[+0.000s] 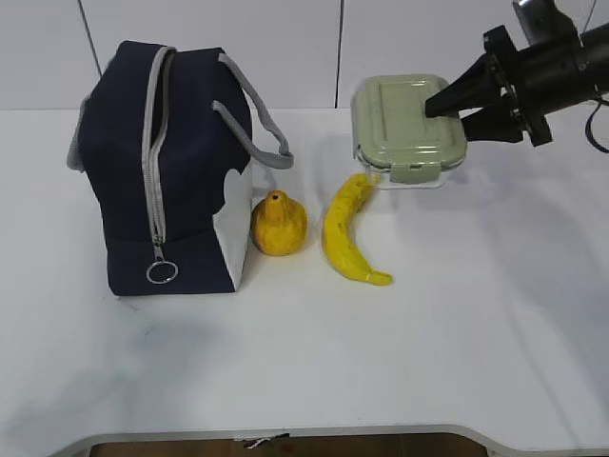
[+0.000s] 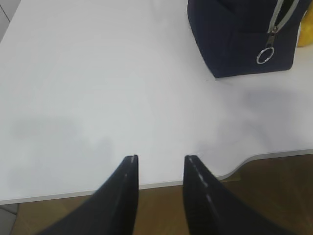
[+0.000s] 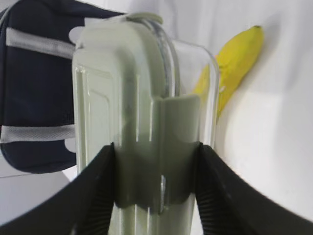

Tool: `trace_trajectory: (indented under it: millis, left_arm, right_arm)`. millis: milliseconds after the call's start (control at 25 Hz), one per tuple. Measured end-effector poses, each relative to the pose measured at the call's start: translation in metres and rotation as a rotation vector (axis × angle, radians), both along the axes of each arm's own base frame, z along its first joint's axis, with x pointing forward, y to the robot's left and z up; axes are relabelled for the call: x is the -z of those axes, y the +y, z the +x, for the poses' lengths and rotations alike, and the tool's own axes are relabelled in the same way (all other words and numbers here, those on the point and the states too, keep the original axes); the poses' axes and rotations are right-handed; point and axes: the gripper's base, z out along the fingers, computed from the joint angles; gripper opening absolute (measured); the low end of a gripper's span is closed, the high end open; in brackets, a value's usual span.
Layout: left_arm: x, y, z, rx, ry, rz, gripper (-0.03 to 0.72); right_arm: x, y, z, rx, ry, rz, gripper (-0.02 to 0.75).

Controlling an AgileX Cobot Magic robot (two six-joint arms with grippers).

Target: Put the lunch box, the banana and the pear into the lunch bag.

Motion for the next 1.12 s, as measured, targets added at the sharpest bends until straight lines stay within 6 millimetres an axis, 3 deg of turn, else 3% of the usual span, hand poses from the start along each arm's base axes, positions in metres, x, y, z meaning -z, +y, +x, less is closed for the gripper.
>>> trace_trajectory:
  millis: [280,1120]
  left_arm:
    - [0.000,-0.001,0.000,0.010,0.000,-0.014,0.239]
    - [0.000,-0.003,0.004,0.019,0.022,-0.029,0.239]
  right_arm:
    - [-0.004,0.022,0.000,-0.030,-0.003,0.054,0.373]
    - [-0.021,0.033,-0.001,-0.016,-0.036,0.146,0.372]
